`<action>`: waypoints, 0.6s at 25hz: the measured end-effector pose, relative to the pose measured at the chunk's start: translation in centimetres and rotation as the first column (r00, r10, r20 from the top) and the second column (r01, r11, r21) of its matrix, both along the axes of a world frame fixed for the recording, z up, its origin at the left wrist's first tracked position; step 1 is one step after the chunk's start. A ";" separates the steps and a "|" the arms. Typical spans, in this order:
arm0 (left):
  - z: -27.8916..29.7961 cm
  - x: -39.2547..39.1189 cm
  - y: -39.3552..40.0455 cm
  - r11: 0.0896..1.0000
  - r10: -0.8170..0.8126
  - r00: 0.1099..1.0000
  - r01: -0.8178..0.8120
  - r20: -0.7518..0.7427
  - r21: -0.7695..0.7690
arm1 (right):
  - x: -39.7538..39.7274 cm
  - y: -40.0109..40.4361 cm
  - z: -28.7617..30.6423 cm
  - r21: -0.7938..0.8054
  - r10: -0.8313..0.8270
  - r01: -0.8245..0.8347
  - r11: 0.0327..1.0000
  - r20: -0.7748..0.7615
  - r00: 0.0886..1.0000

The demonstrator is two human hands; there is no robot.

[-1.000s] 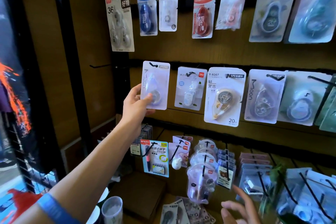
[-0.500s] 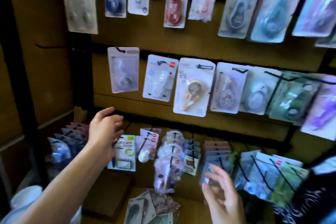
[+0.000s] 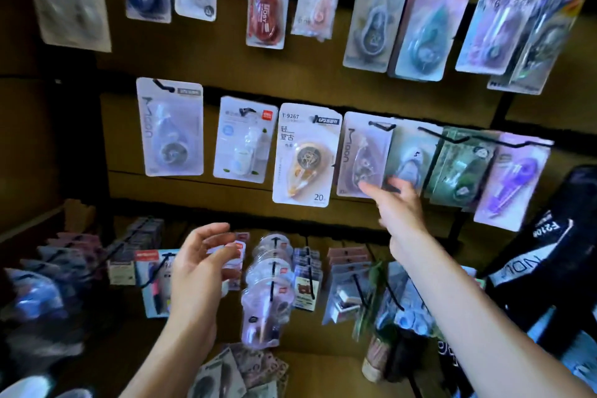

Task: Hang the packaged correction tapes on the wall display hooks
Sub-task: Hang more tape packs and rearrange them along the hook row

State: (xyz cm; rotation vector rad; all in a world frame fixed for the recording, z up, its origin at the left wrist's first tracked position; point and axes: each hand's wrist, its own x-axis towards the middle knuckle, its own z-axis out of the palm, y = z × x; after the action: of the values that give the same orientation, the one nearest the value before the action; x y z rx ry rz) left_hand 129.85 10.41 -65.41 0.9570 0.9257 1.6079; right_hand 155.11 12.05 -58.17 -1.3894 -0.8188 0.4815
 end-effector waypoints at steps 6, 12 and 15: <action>-0.8 -1.9 -0.1 0.997 0.064 0.998 -0.064 -0.010 -0.049 | -1.4 -1.0 0.0 0.231 0.155 -0.114 0.966 -0.171 0.973; -1.6 -3.8 -0.3 0.996 0.069 0.996 -0.072 -0.058 -0.052 | -2.9 -6.8 -1.5 0.464 0.318 -0.204 0.862 -0.182 0.930; -1.7 -4.2 -0.6 0.996 0.072 0.996 -0.075 -0.052 -0.055 | -5.1 -9.7 -2.0 0.560 0.383 -0.234 0.795 -0.164 0.909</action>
State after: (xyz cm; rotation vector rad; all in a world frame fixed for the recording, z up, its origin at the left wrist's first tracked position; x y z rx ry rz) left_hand 125.60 9.83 -67.15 0.9367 1.0463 1.6173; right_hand 150.03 2.34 -60.21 -0.6533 -0.8763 0.6270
